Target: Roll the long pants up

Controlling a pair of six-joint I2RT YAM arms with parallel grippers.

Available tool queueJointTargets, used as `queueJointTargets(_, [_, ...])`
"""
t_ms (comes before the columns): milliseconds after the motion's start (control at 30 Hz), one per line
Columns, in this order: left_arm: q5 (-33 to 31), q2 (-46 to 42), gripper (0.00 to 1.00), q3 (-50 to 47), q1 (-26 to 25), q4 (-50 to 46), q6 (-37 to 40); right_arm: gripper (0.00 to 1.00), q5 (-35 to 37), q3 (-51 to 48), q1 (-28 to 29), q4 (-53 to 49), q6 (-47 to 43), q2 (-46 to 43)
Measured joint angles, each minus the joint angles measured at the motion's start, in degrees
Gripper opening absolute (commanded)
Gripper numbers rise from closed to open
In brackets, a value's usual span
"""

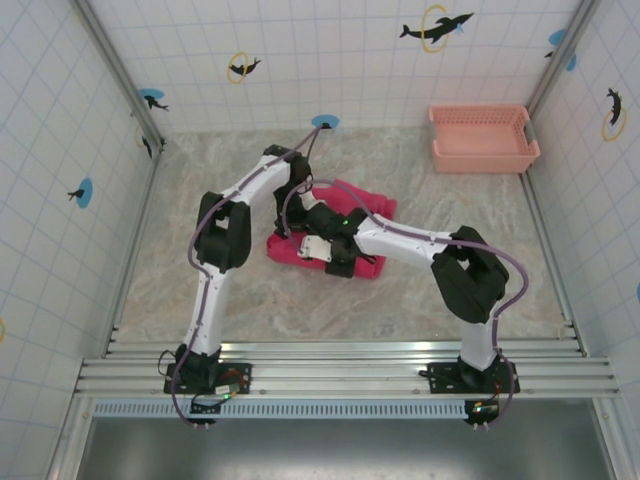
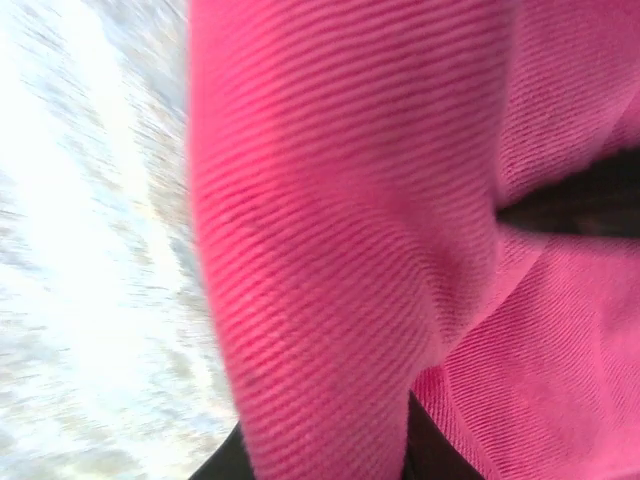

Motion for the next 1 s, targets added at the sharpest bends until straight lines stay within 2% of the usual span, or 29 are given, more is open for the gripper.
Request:
queueJointTargets(233, [-8.1, -8.1, 0.97, -0.4, 5.9, 4.9, -2.1, 0.09, -25.0, 9.8, -6.9, -17.4, 2.6, 1.5])
queueJointTargets(400, [-10.4, -14.5, 0.97, -0.4, 7.1, 6.9, -3.7, 0.10, -36.0, 10.2, -12.0, -20.7, 5.7, 5.3])
queueJointTargets(633, [-11.0, -15.8, 0.93, -1.6, 1.9, 7.5, -4.1, 0.11, -45.8, 10.7, -16.6, -20.0, 10.4, 13.5])
queueJointTargets(833, [-9.9, -15.5, 0.86, -5.2, -3.0, 8.7, -5.4, 0.12, -48.4, 9.0, -18.9, -15.6, 14.1, 13.7])
queueJointTargets(1000, [-6.8, -14.3, 0.79, -9.4, -3.9, 12.0, -8.0, 0.12, -51.0, 5.1, -21.0, -11.4, 16.7, 13.7])
